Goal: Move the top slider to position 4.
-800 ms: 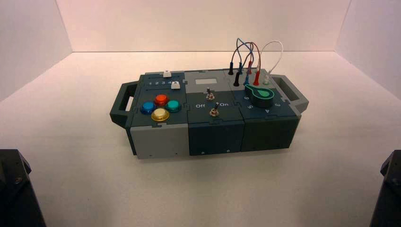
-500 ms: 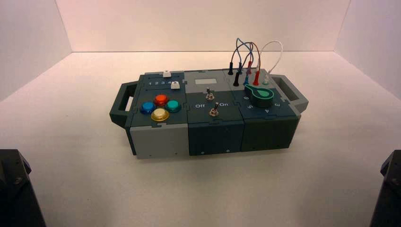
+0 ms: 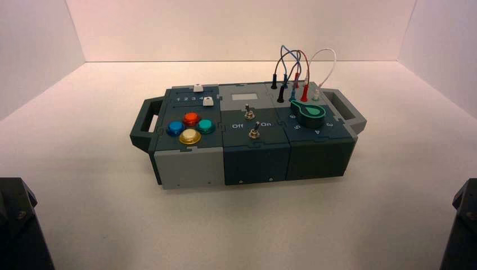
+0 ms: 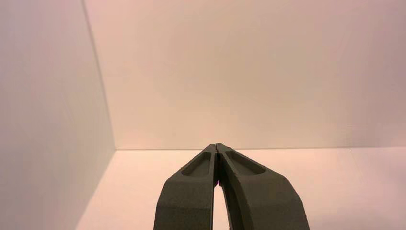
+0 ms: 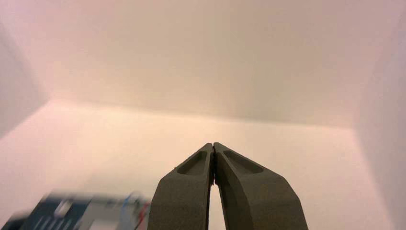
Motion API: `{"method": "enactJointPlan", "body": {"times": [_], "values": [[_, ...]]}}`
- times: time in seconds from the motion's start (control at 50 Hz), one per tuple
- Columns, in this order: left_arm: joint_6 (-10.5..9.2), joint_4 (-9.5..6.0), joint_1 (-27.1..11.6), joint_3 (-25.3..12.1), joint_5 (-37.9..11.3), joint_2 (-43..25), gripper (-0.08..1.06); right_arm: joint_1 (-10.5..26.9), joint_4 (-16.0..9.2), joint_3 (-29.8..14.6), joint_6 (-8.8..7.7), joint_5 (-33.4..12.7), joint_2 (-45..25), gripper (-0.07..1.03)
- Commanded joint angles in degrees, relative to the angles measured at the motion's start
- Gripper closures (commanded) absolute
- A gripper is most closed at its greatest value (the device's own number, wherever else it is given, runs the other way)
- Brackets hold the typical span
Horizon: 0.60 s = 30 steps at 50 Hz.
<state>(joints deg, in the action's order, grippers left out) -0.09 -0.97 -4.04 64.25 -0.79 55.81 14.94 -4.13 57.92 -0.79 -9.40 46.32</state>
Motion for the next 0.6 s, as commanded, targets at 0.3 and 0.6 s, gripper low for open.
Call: {"method": "enactJointPlan", "body": {"times": [0.3, 0.6], "values": [[-0.18, -0.88, -5.0, -8.8, -11.7, -4.9, 1.0, 12.1, 0.3, -6.8, -0.26, -6.8, -14.4, 0.99], [-0.09, -0.88, -5.4, -14.8, -22.5, -9.8, 1.0, 15.4, 0.9, -14.1, -1.32, -8.4, -24.4, 0.99]]}}
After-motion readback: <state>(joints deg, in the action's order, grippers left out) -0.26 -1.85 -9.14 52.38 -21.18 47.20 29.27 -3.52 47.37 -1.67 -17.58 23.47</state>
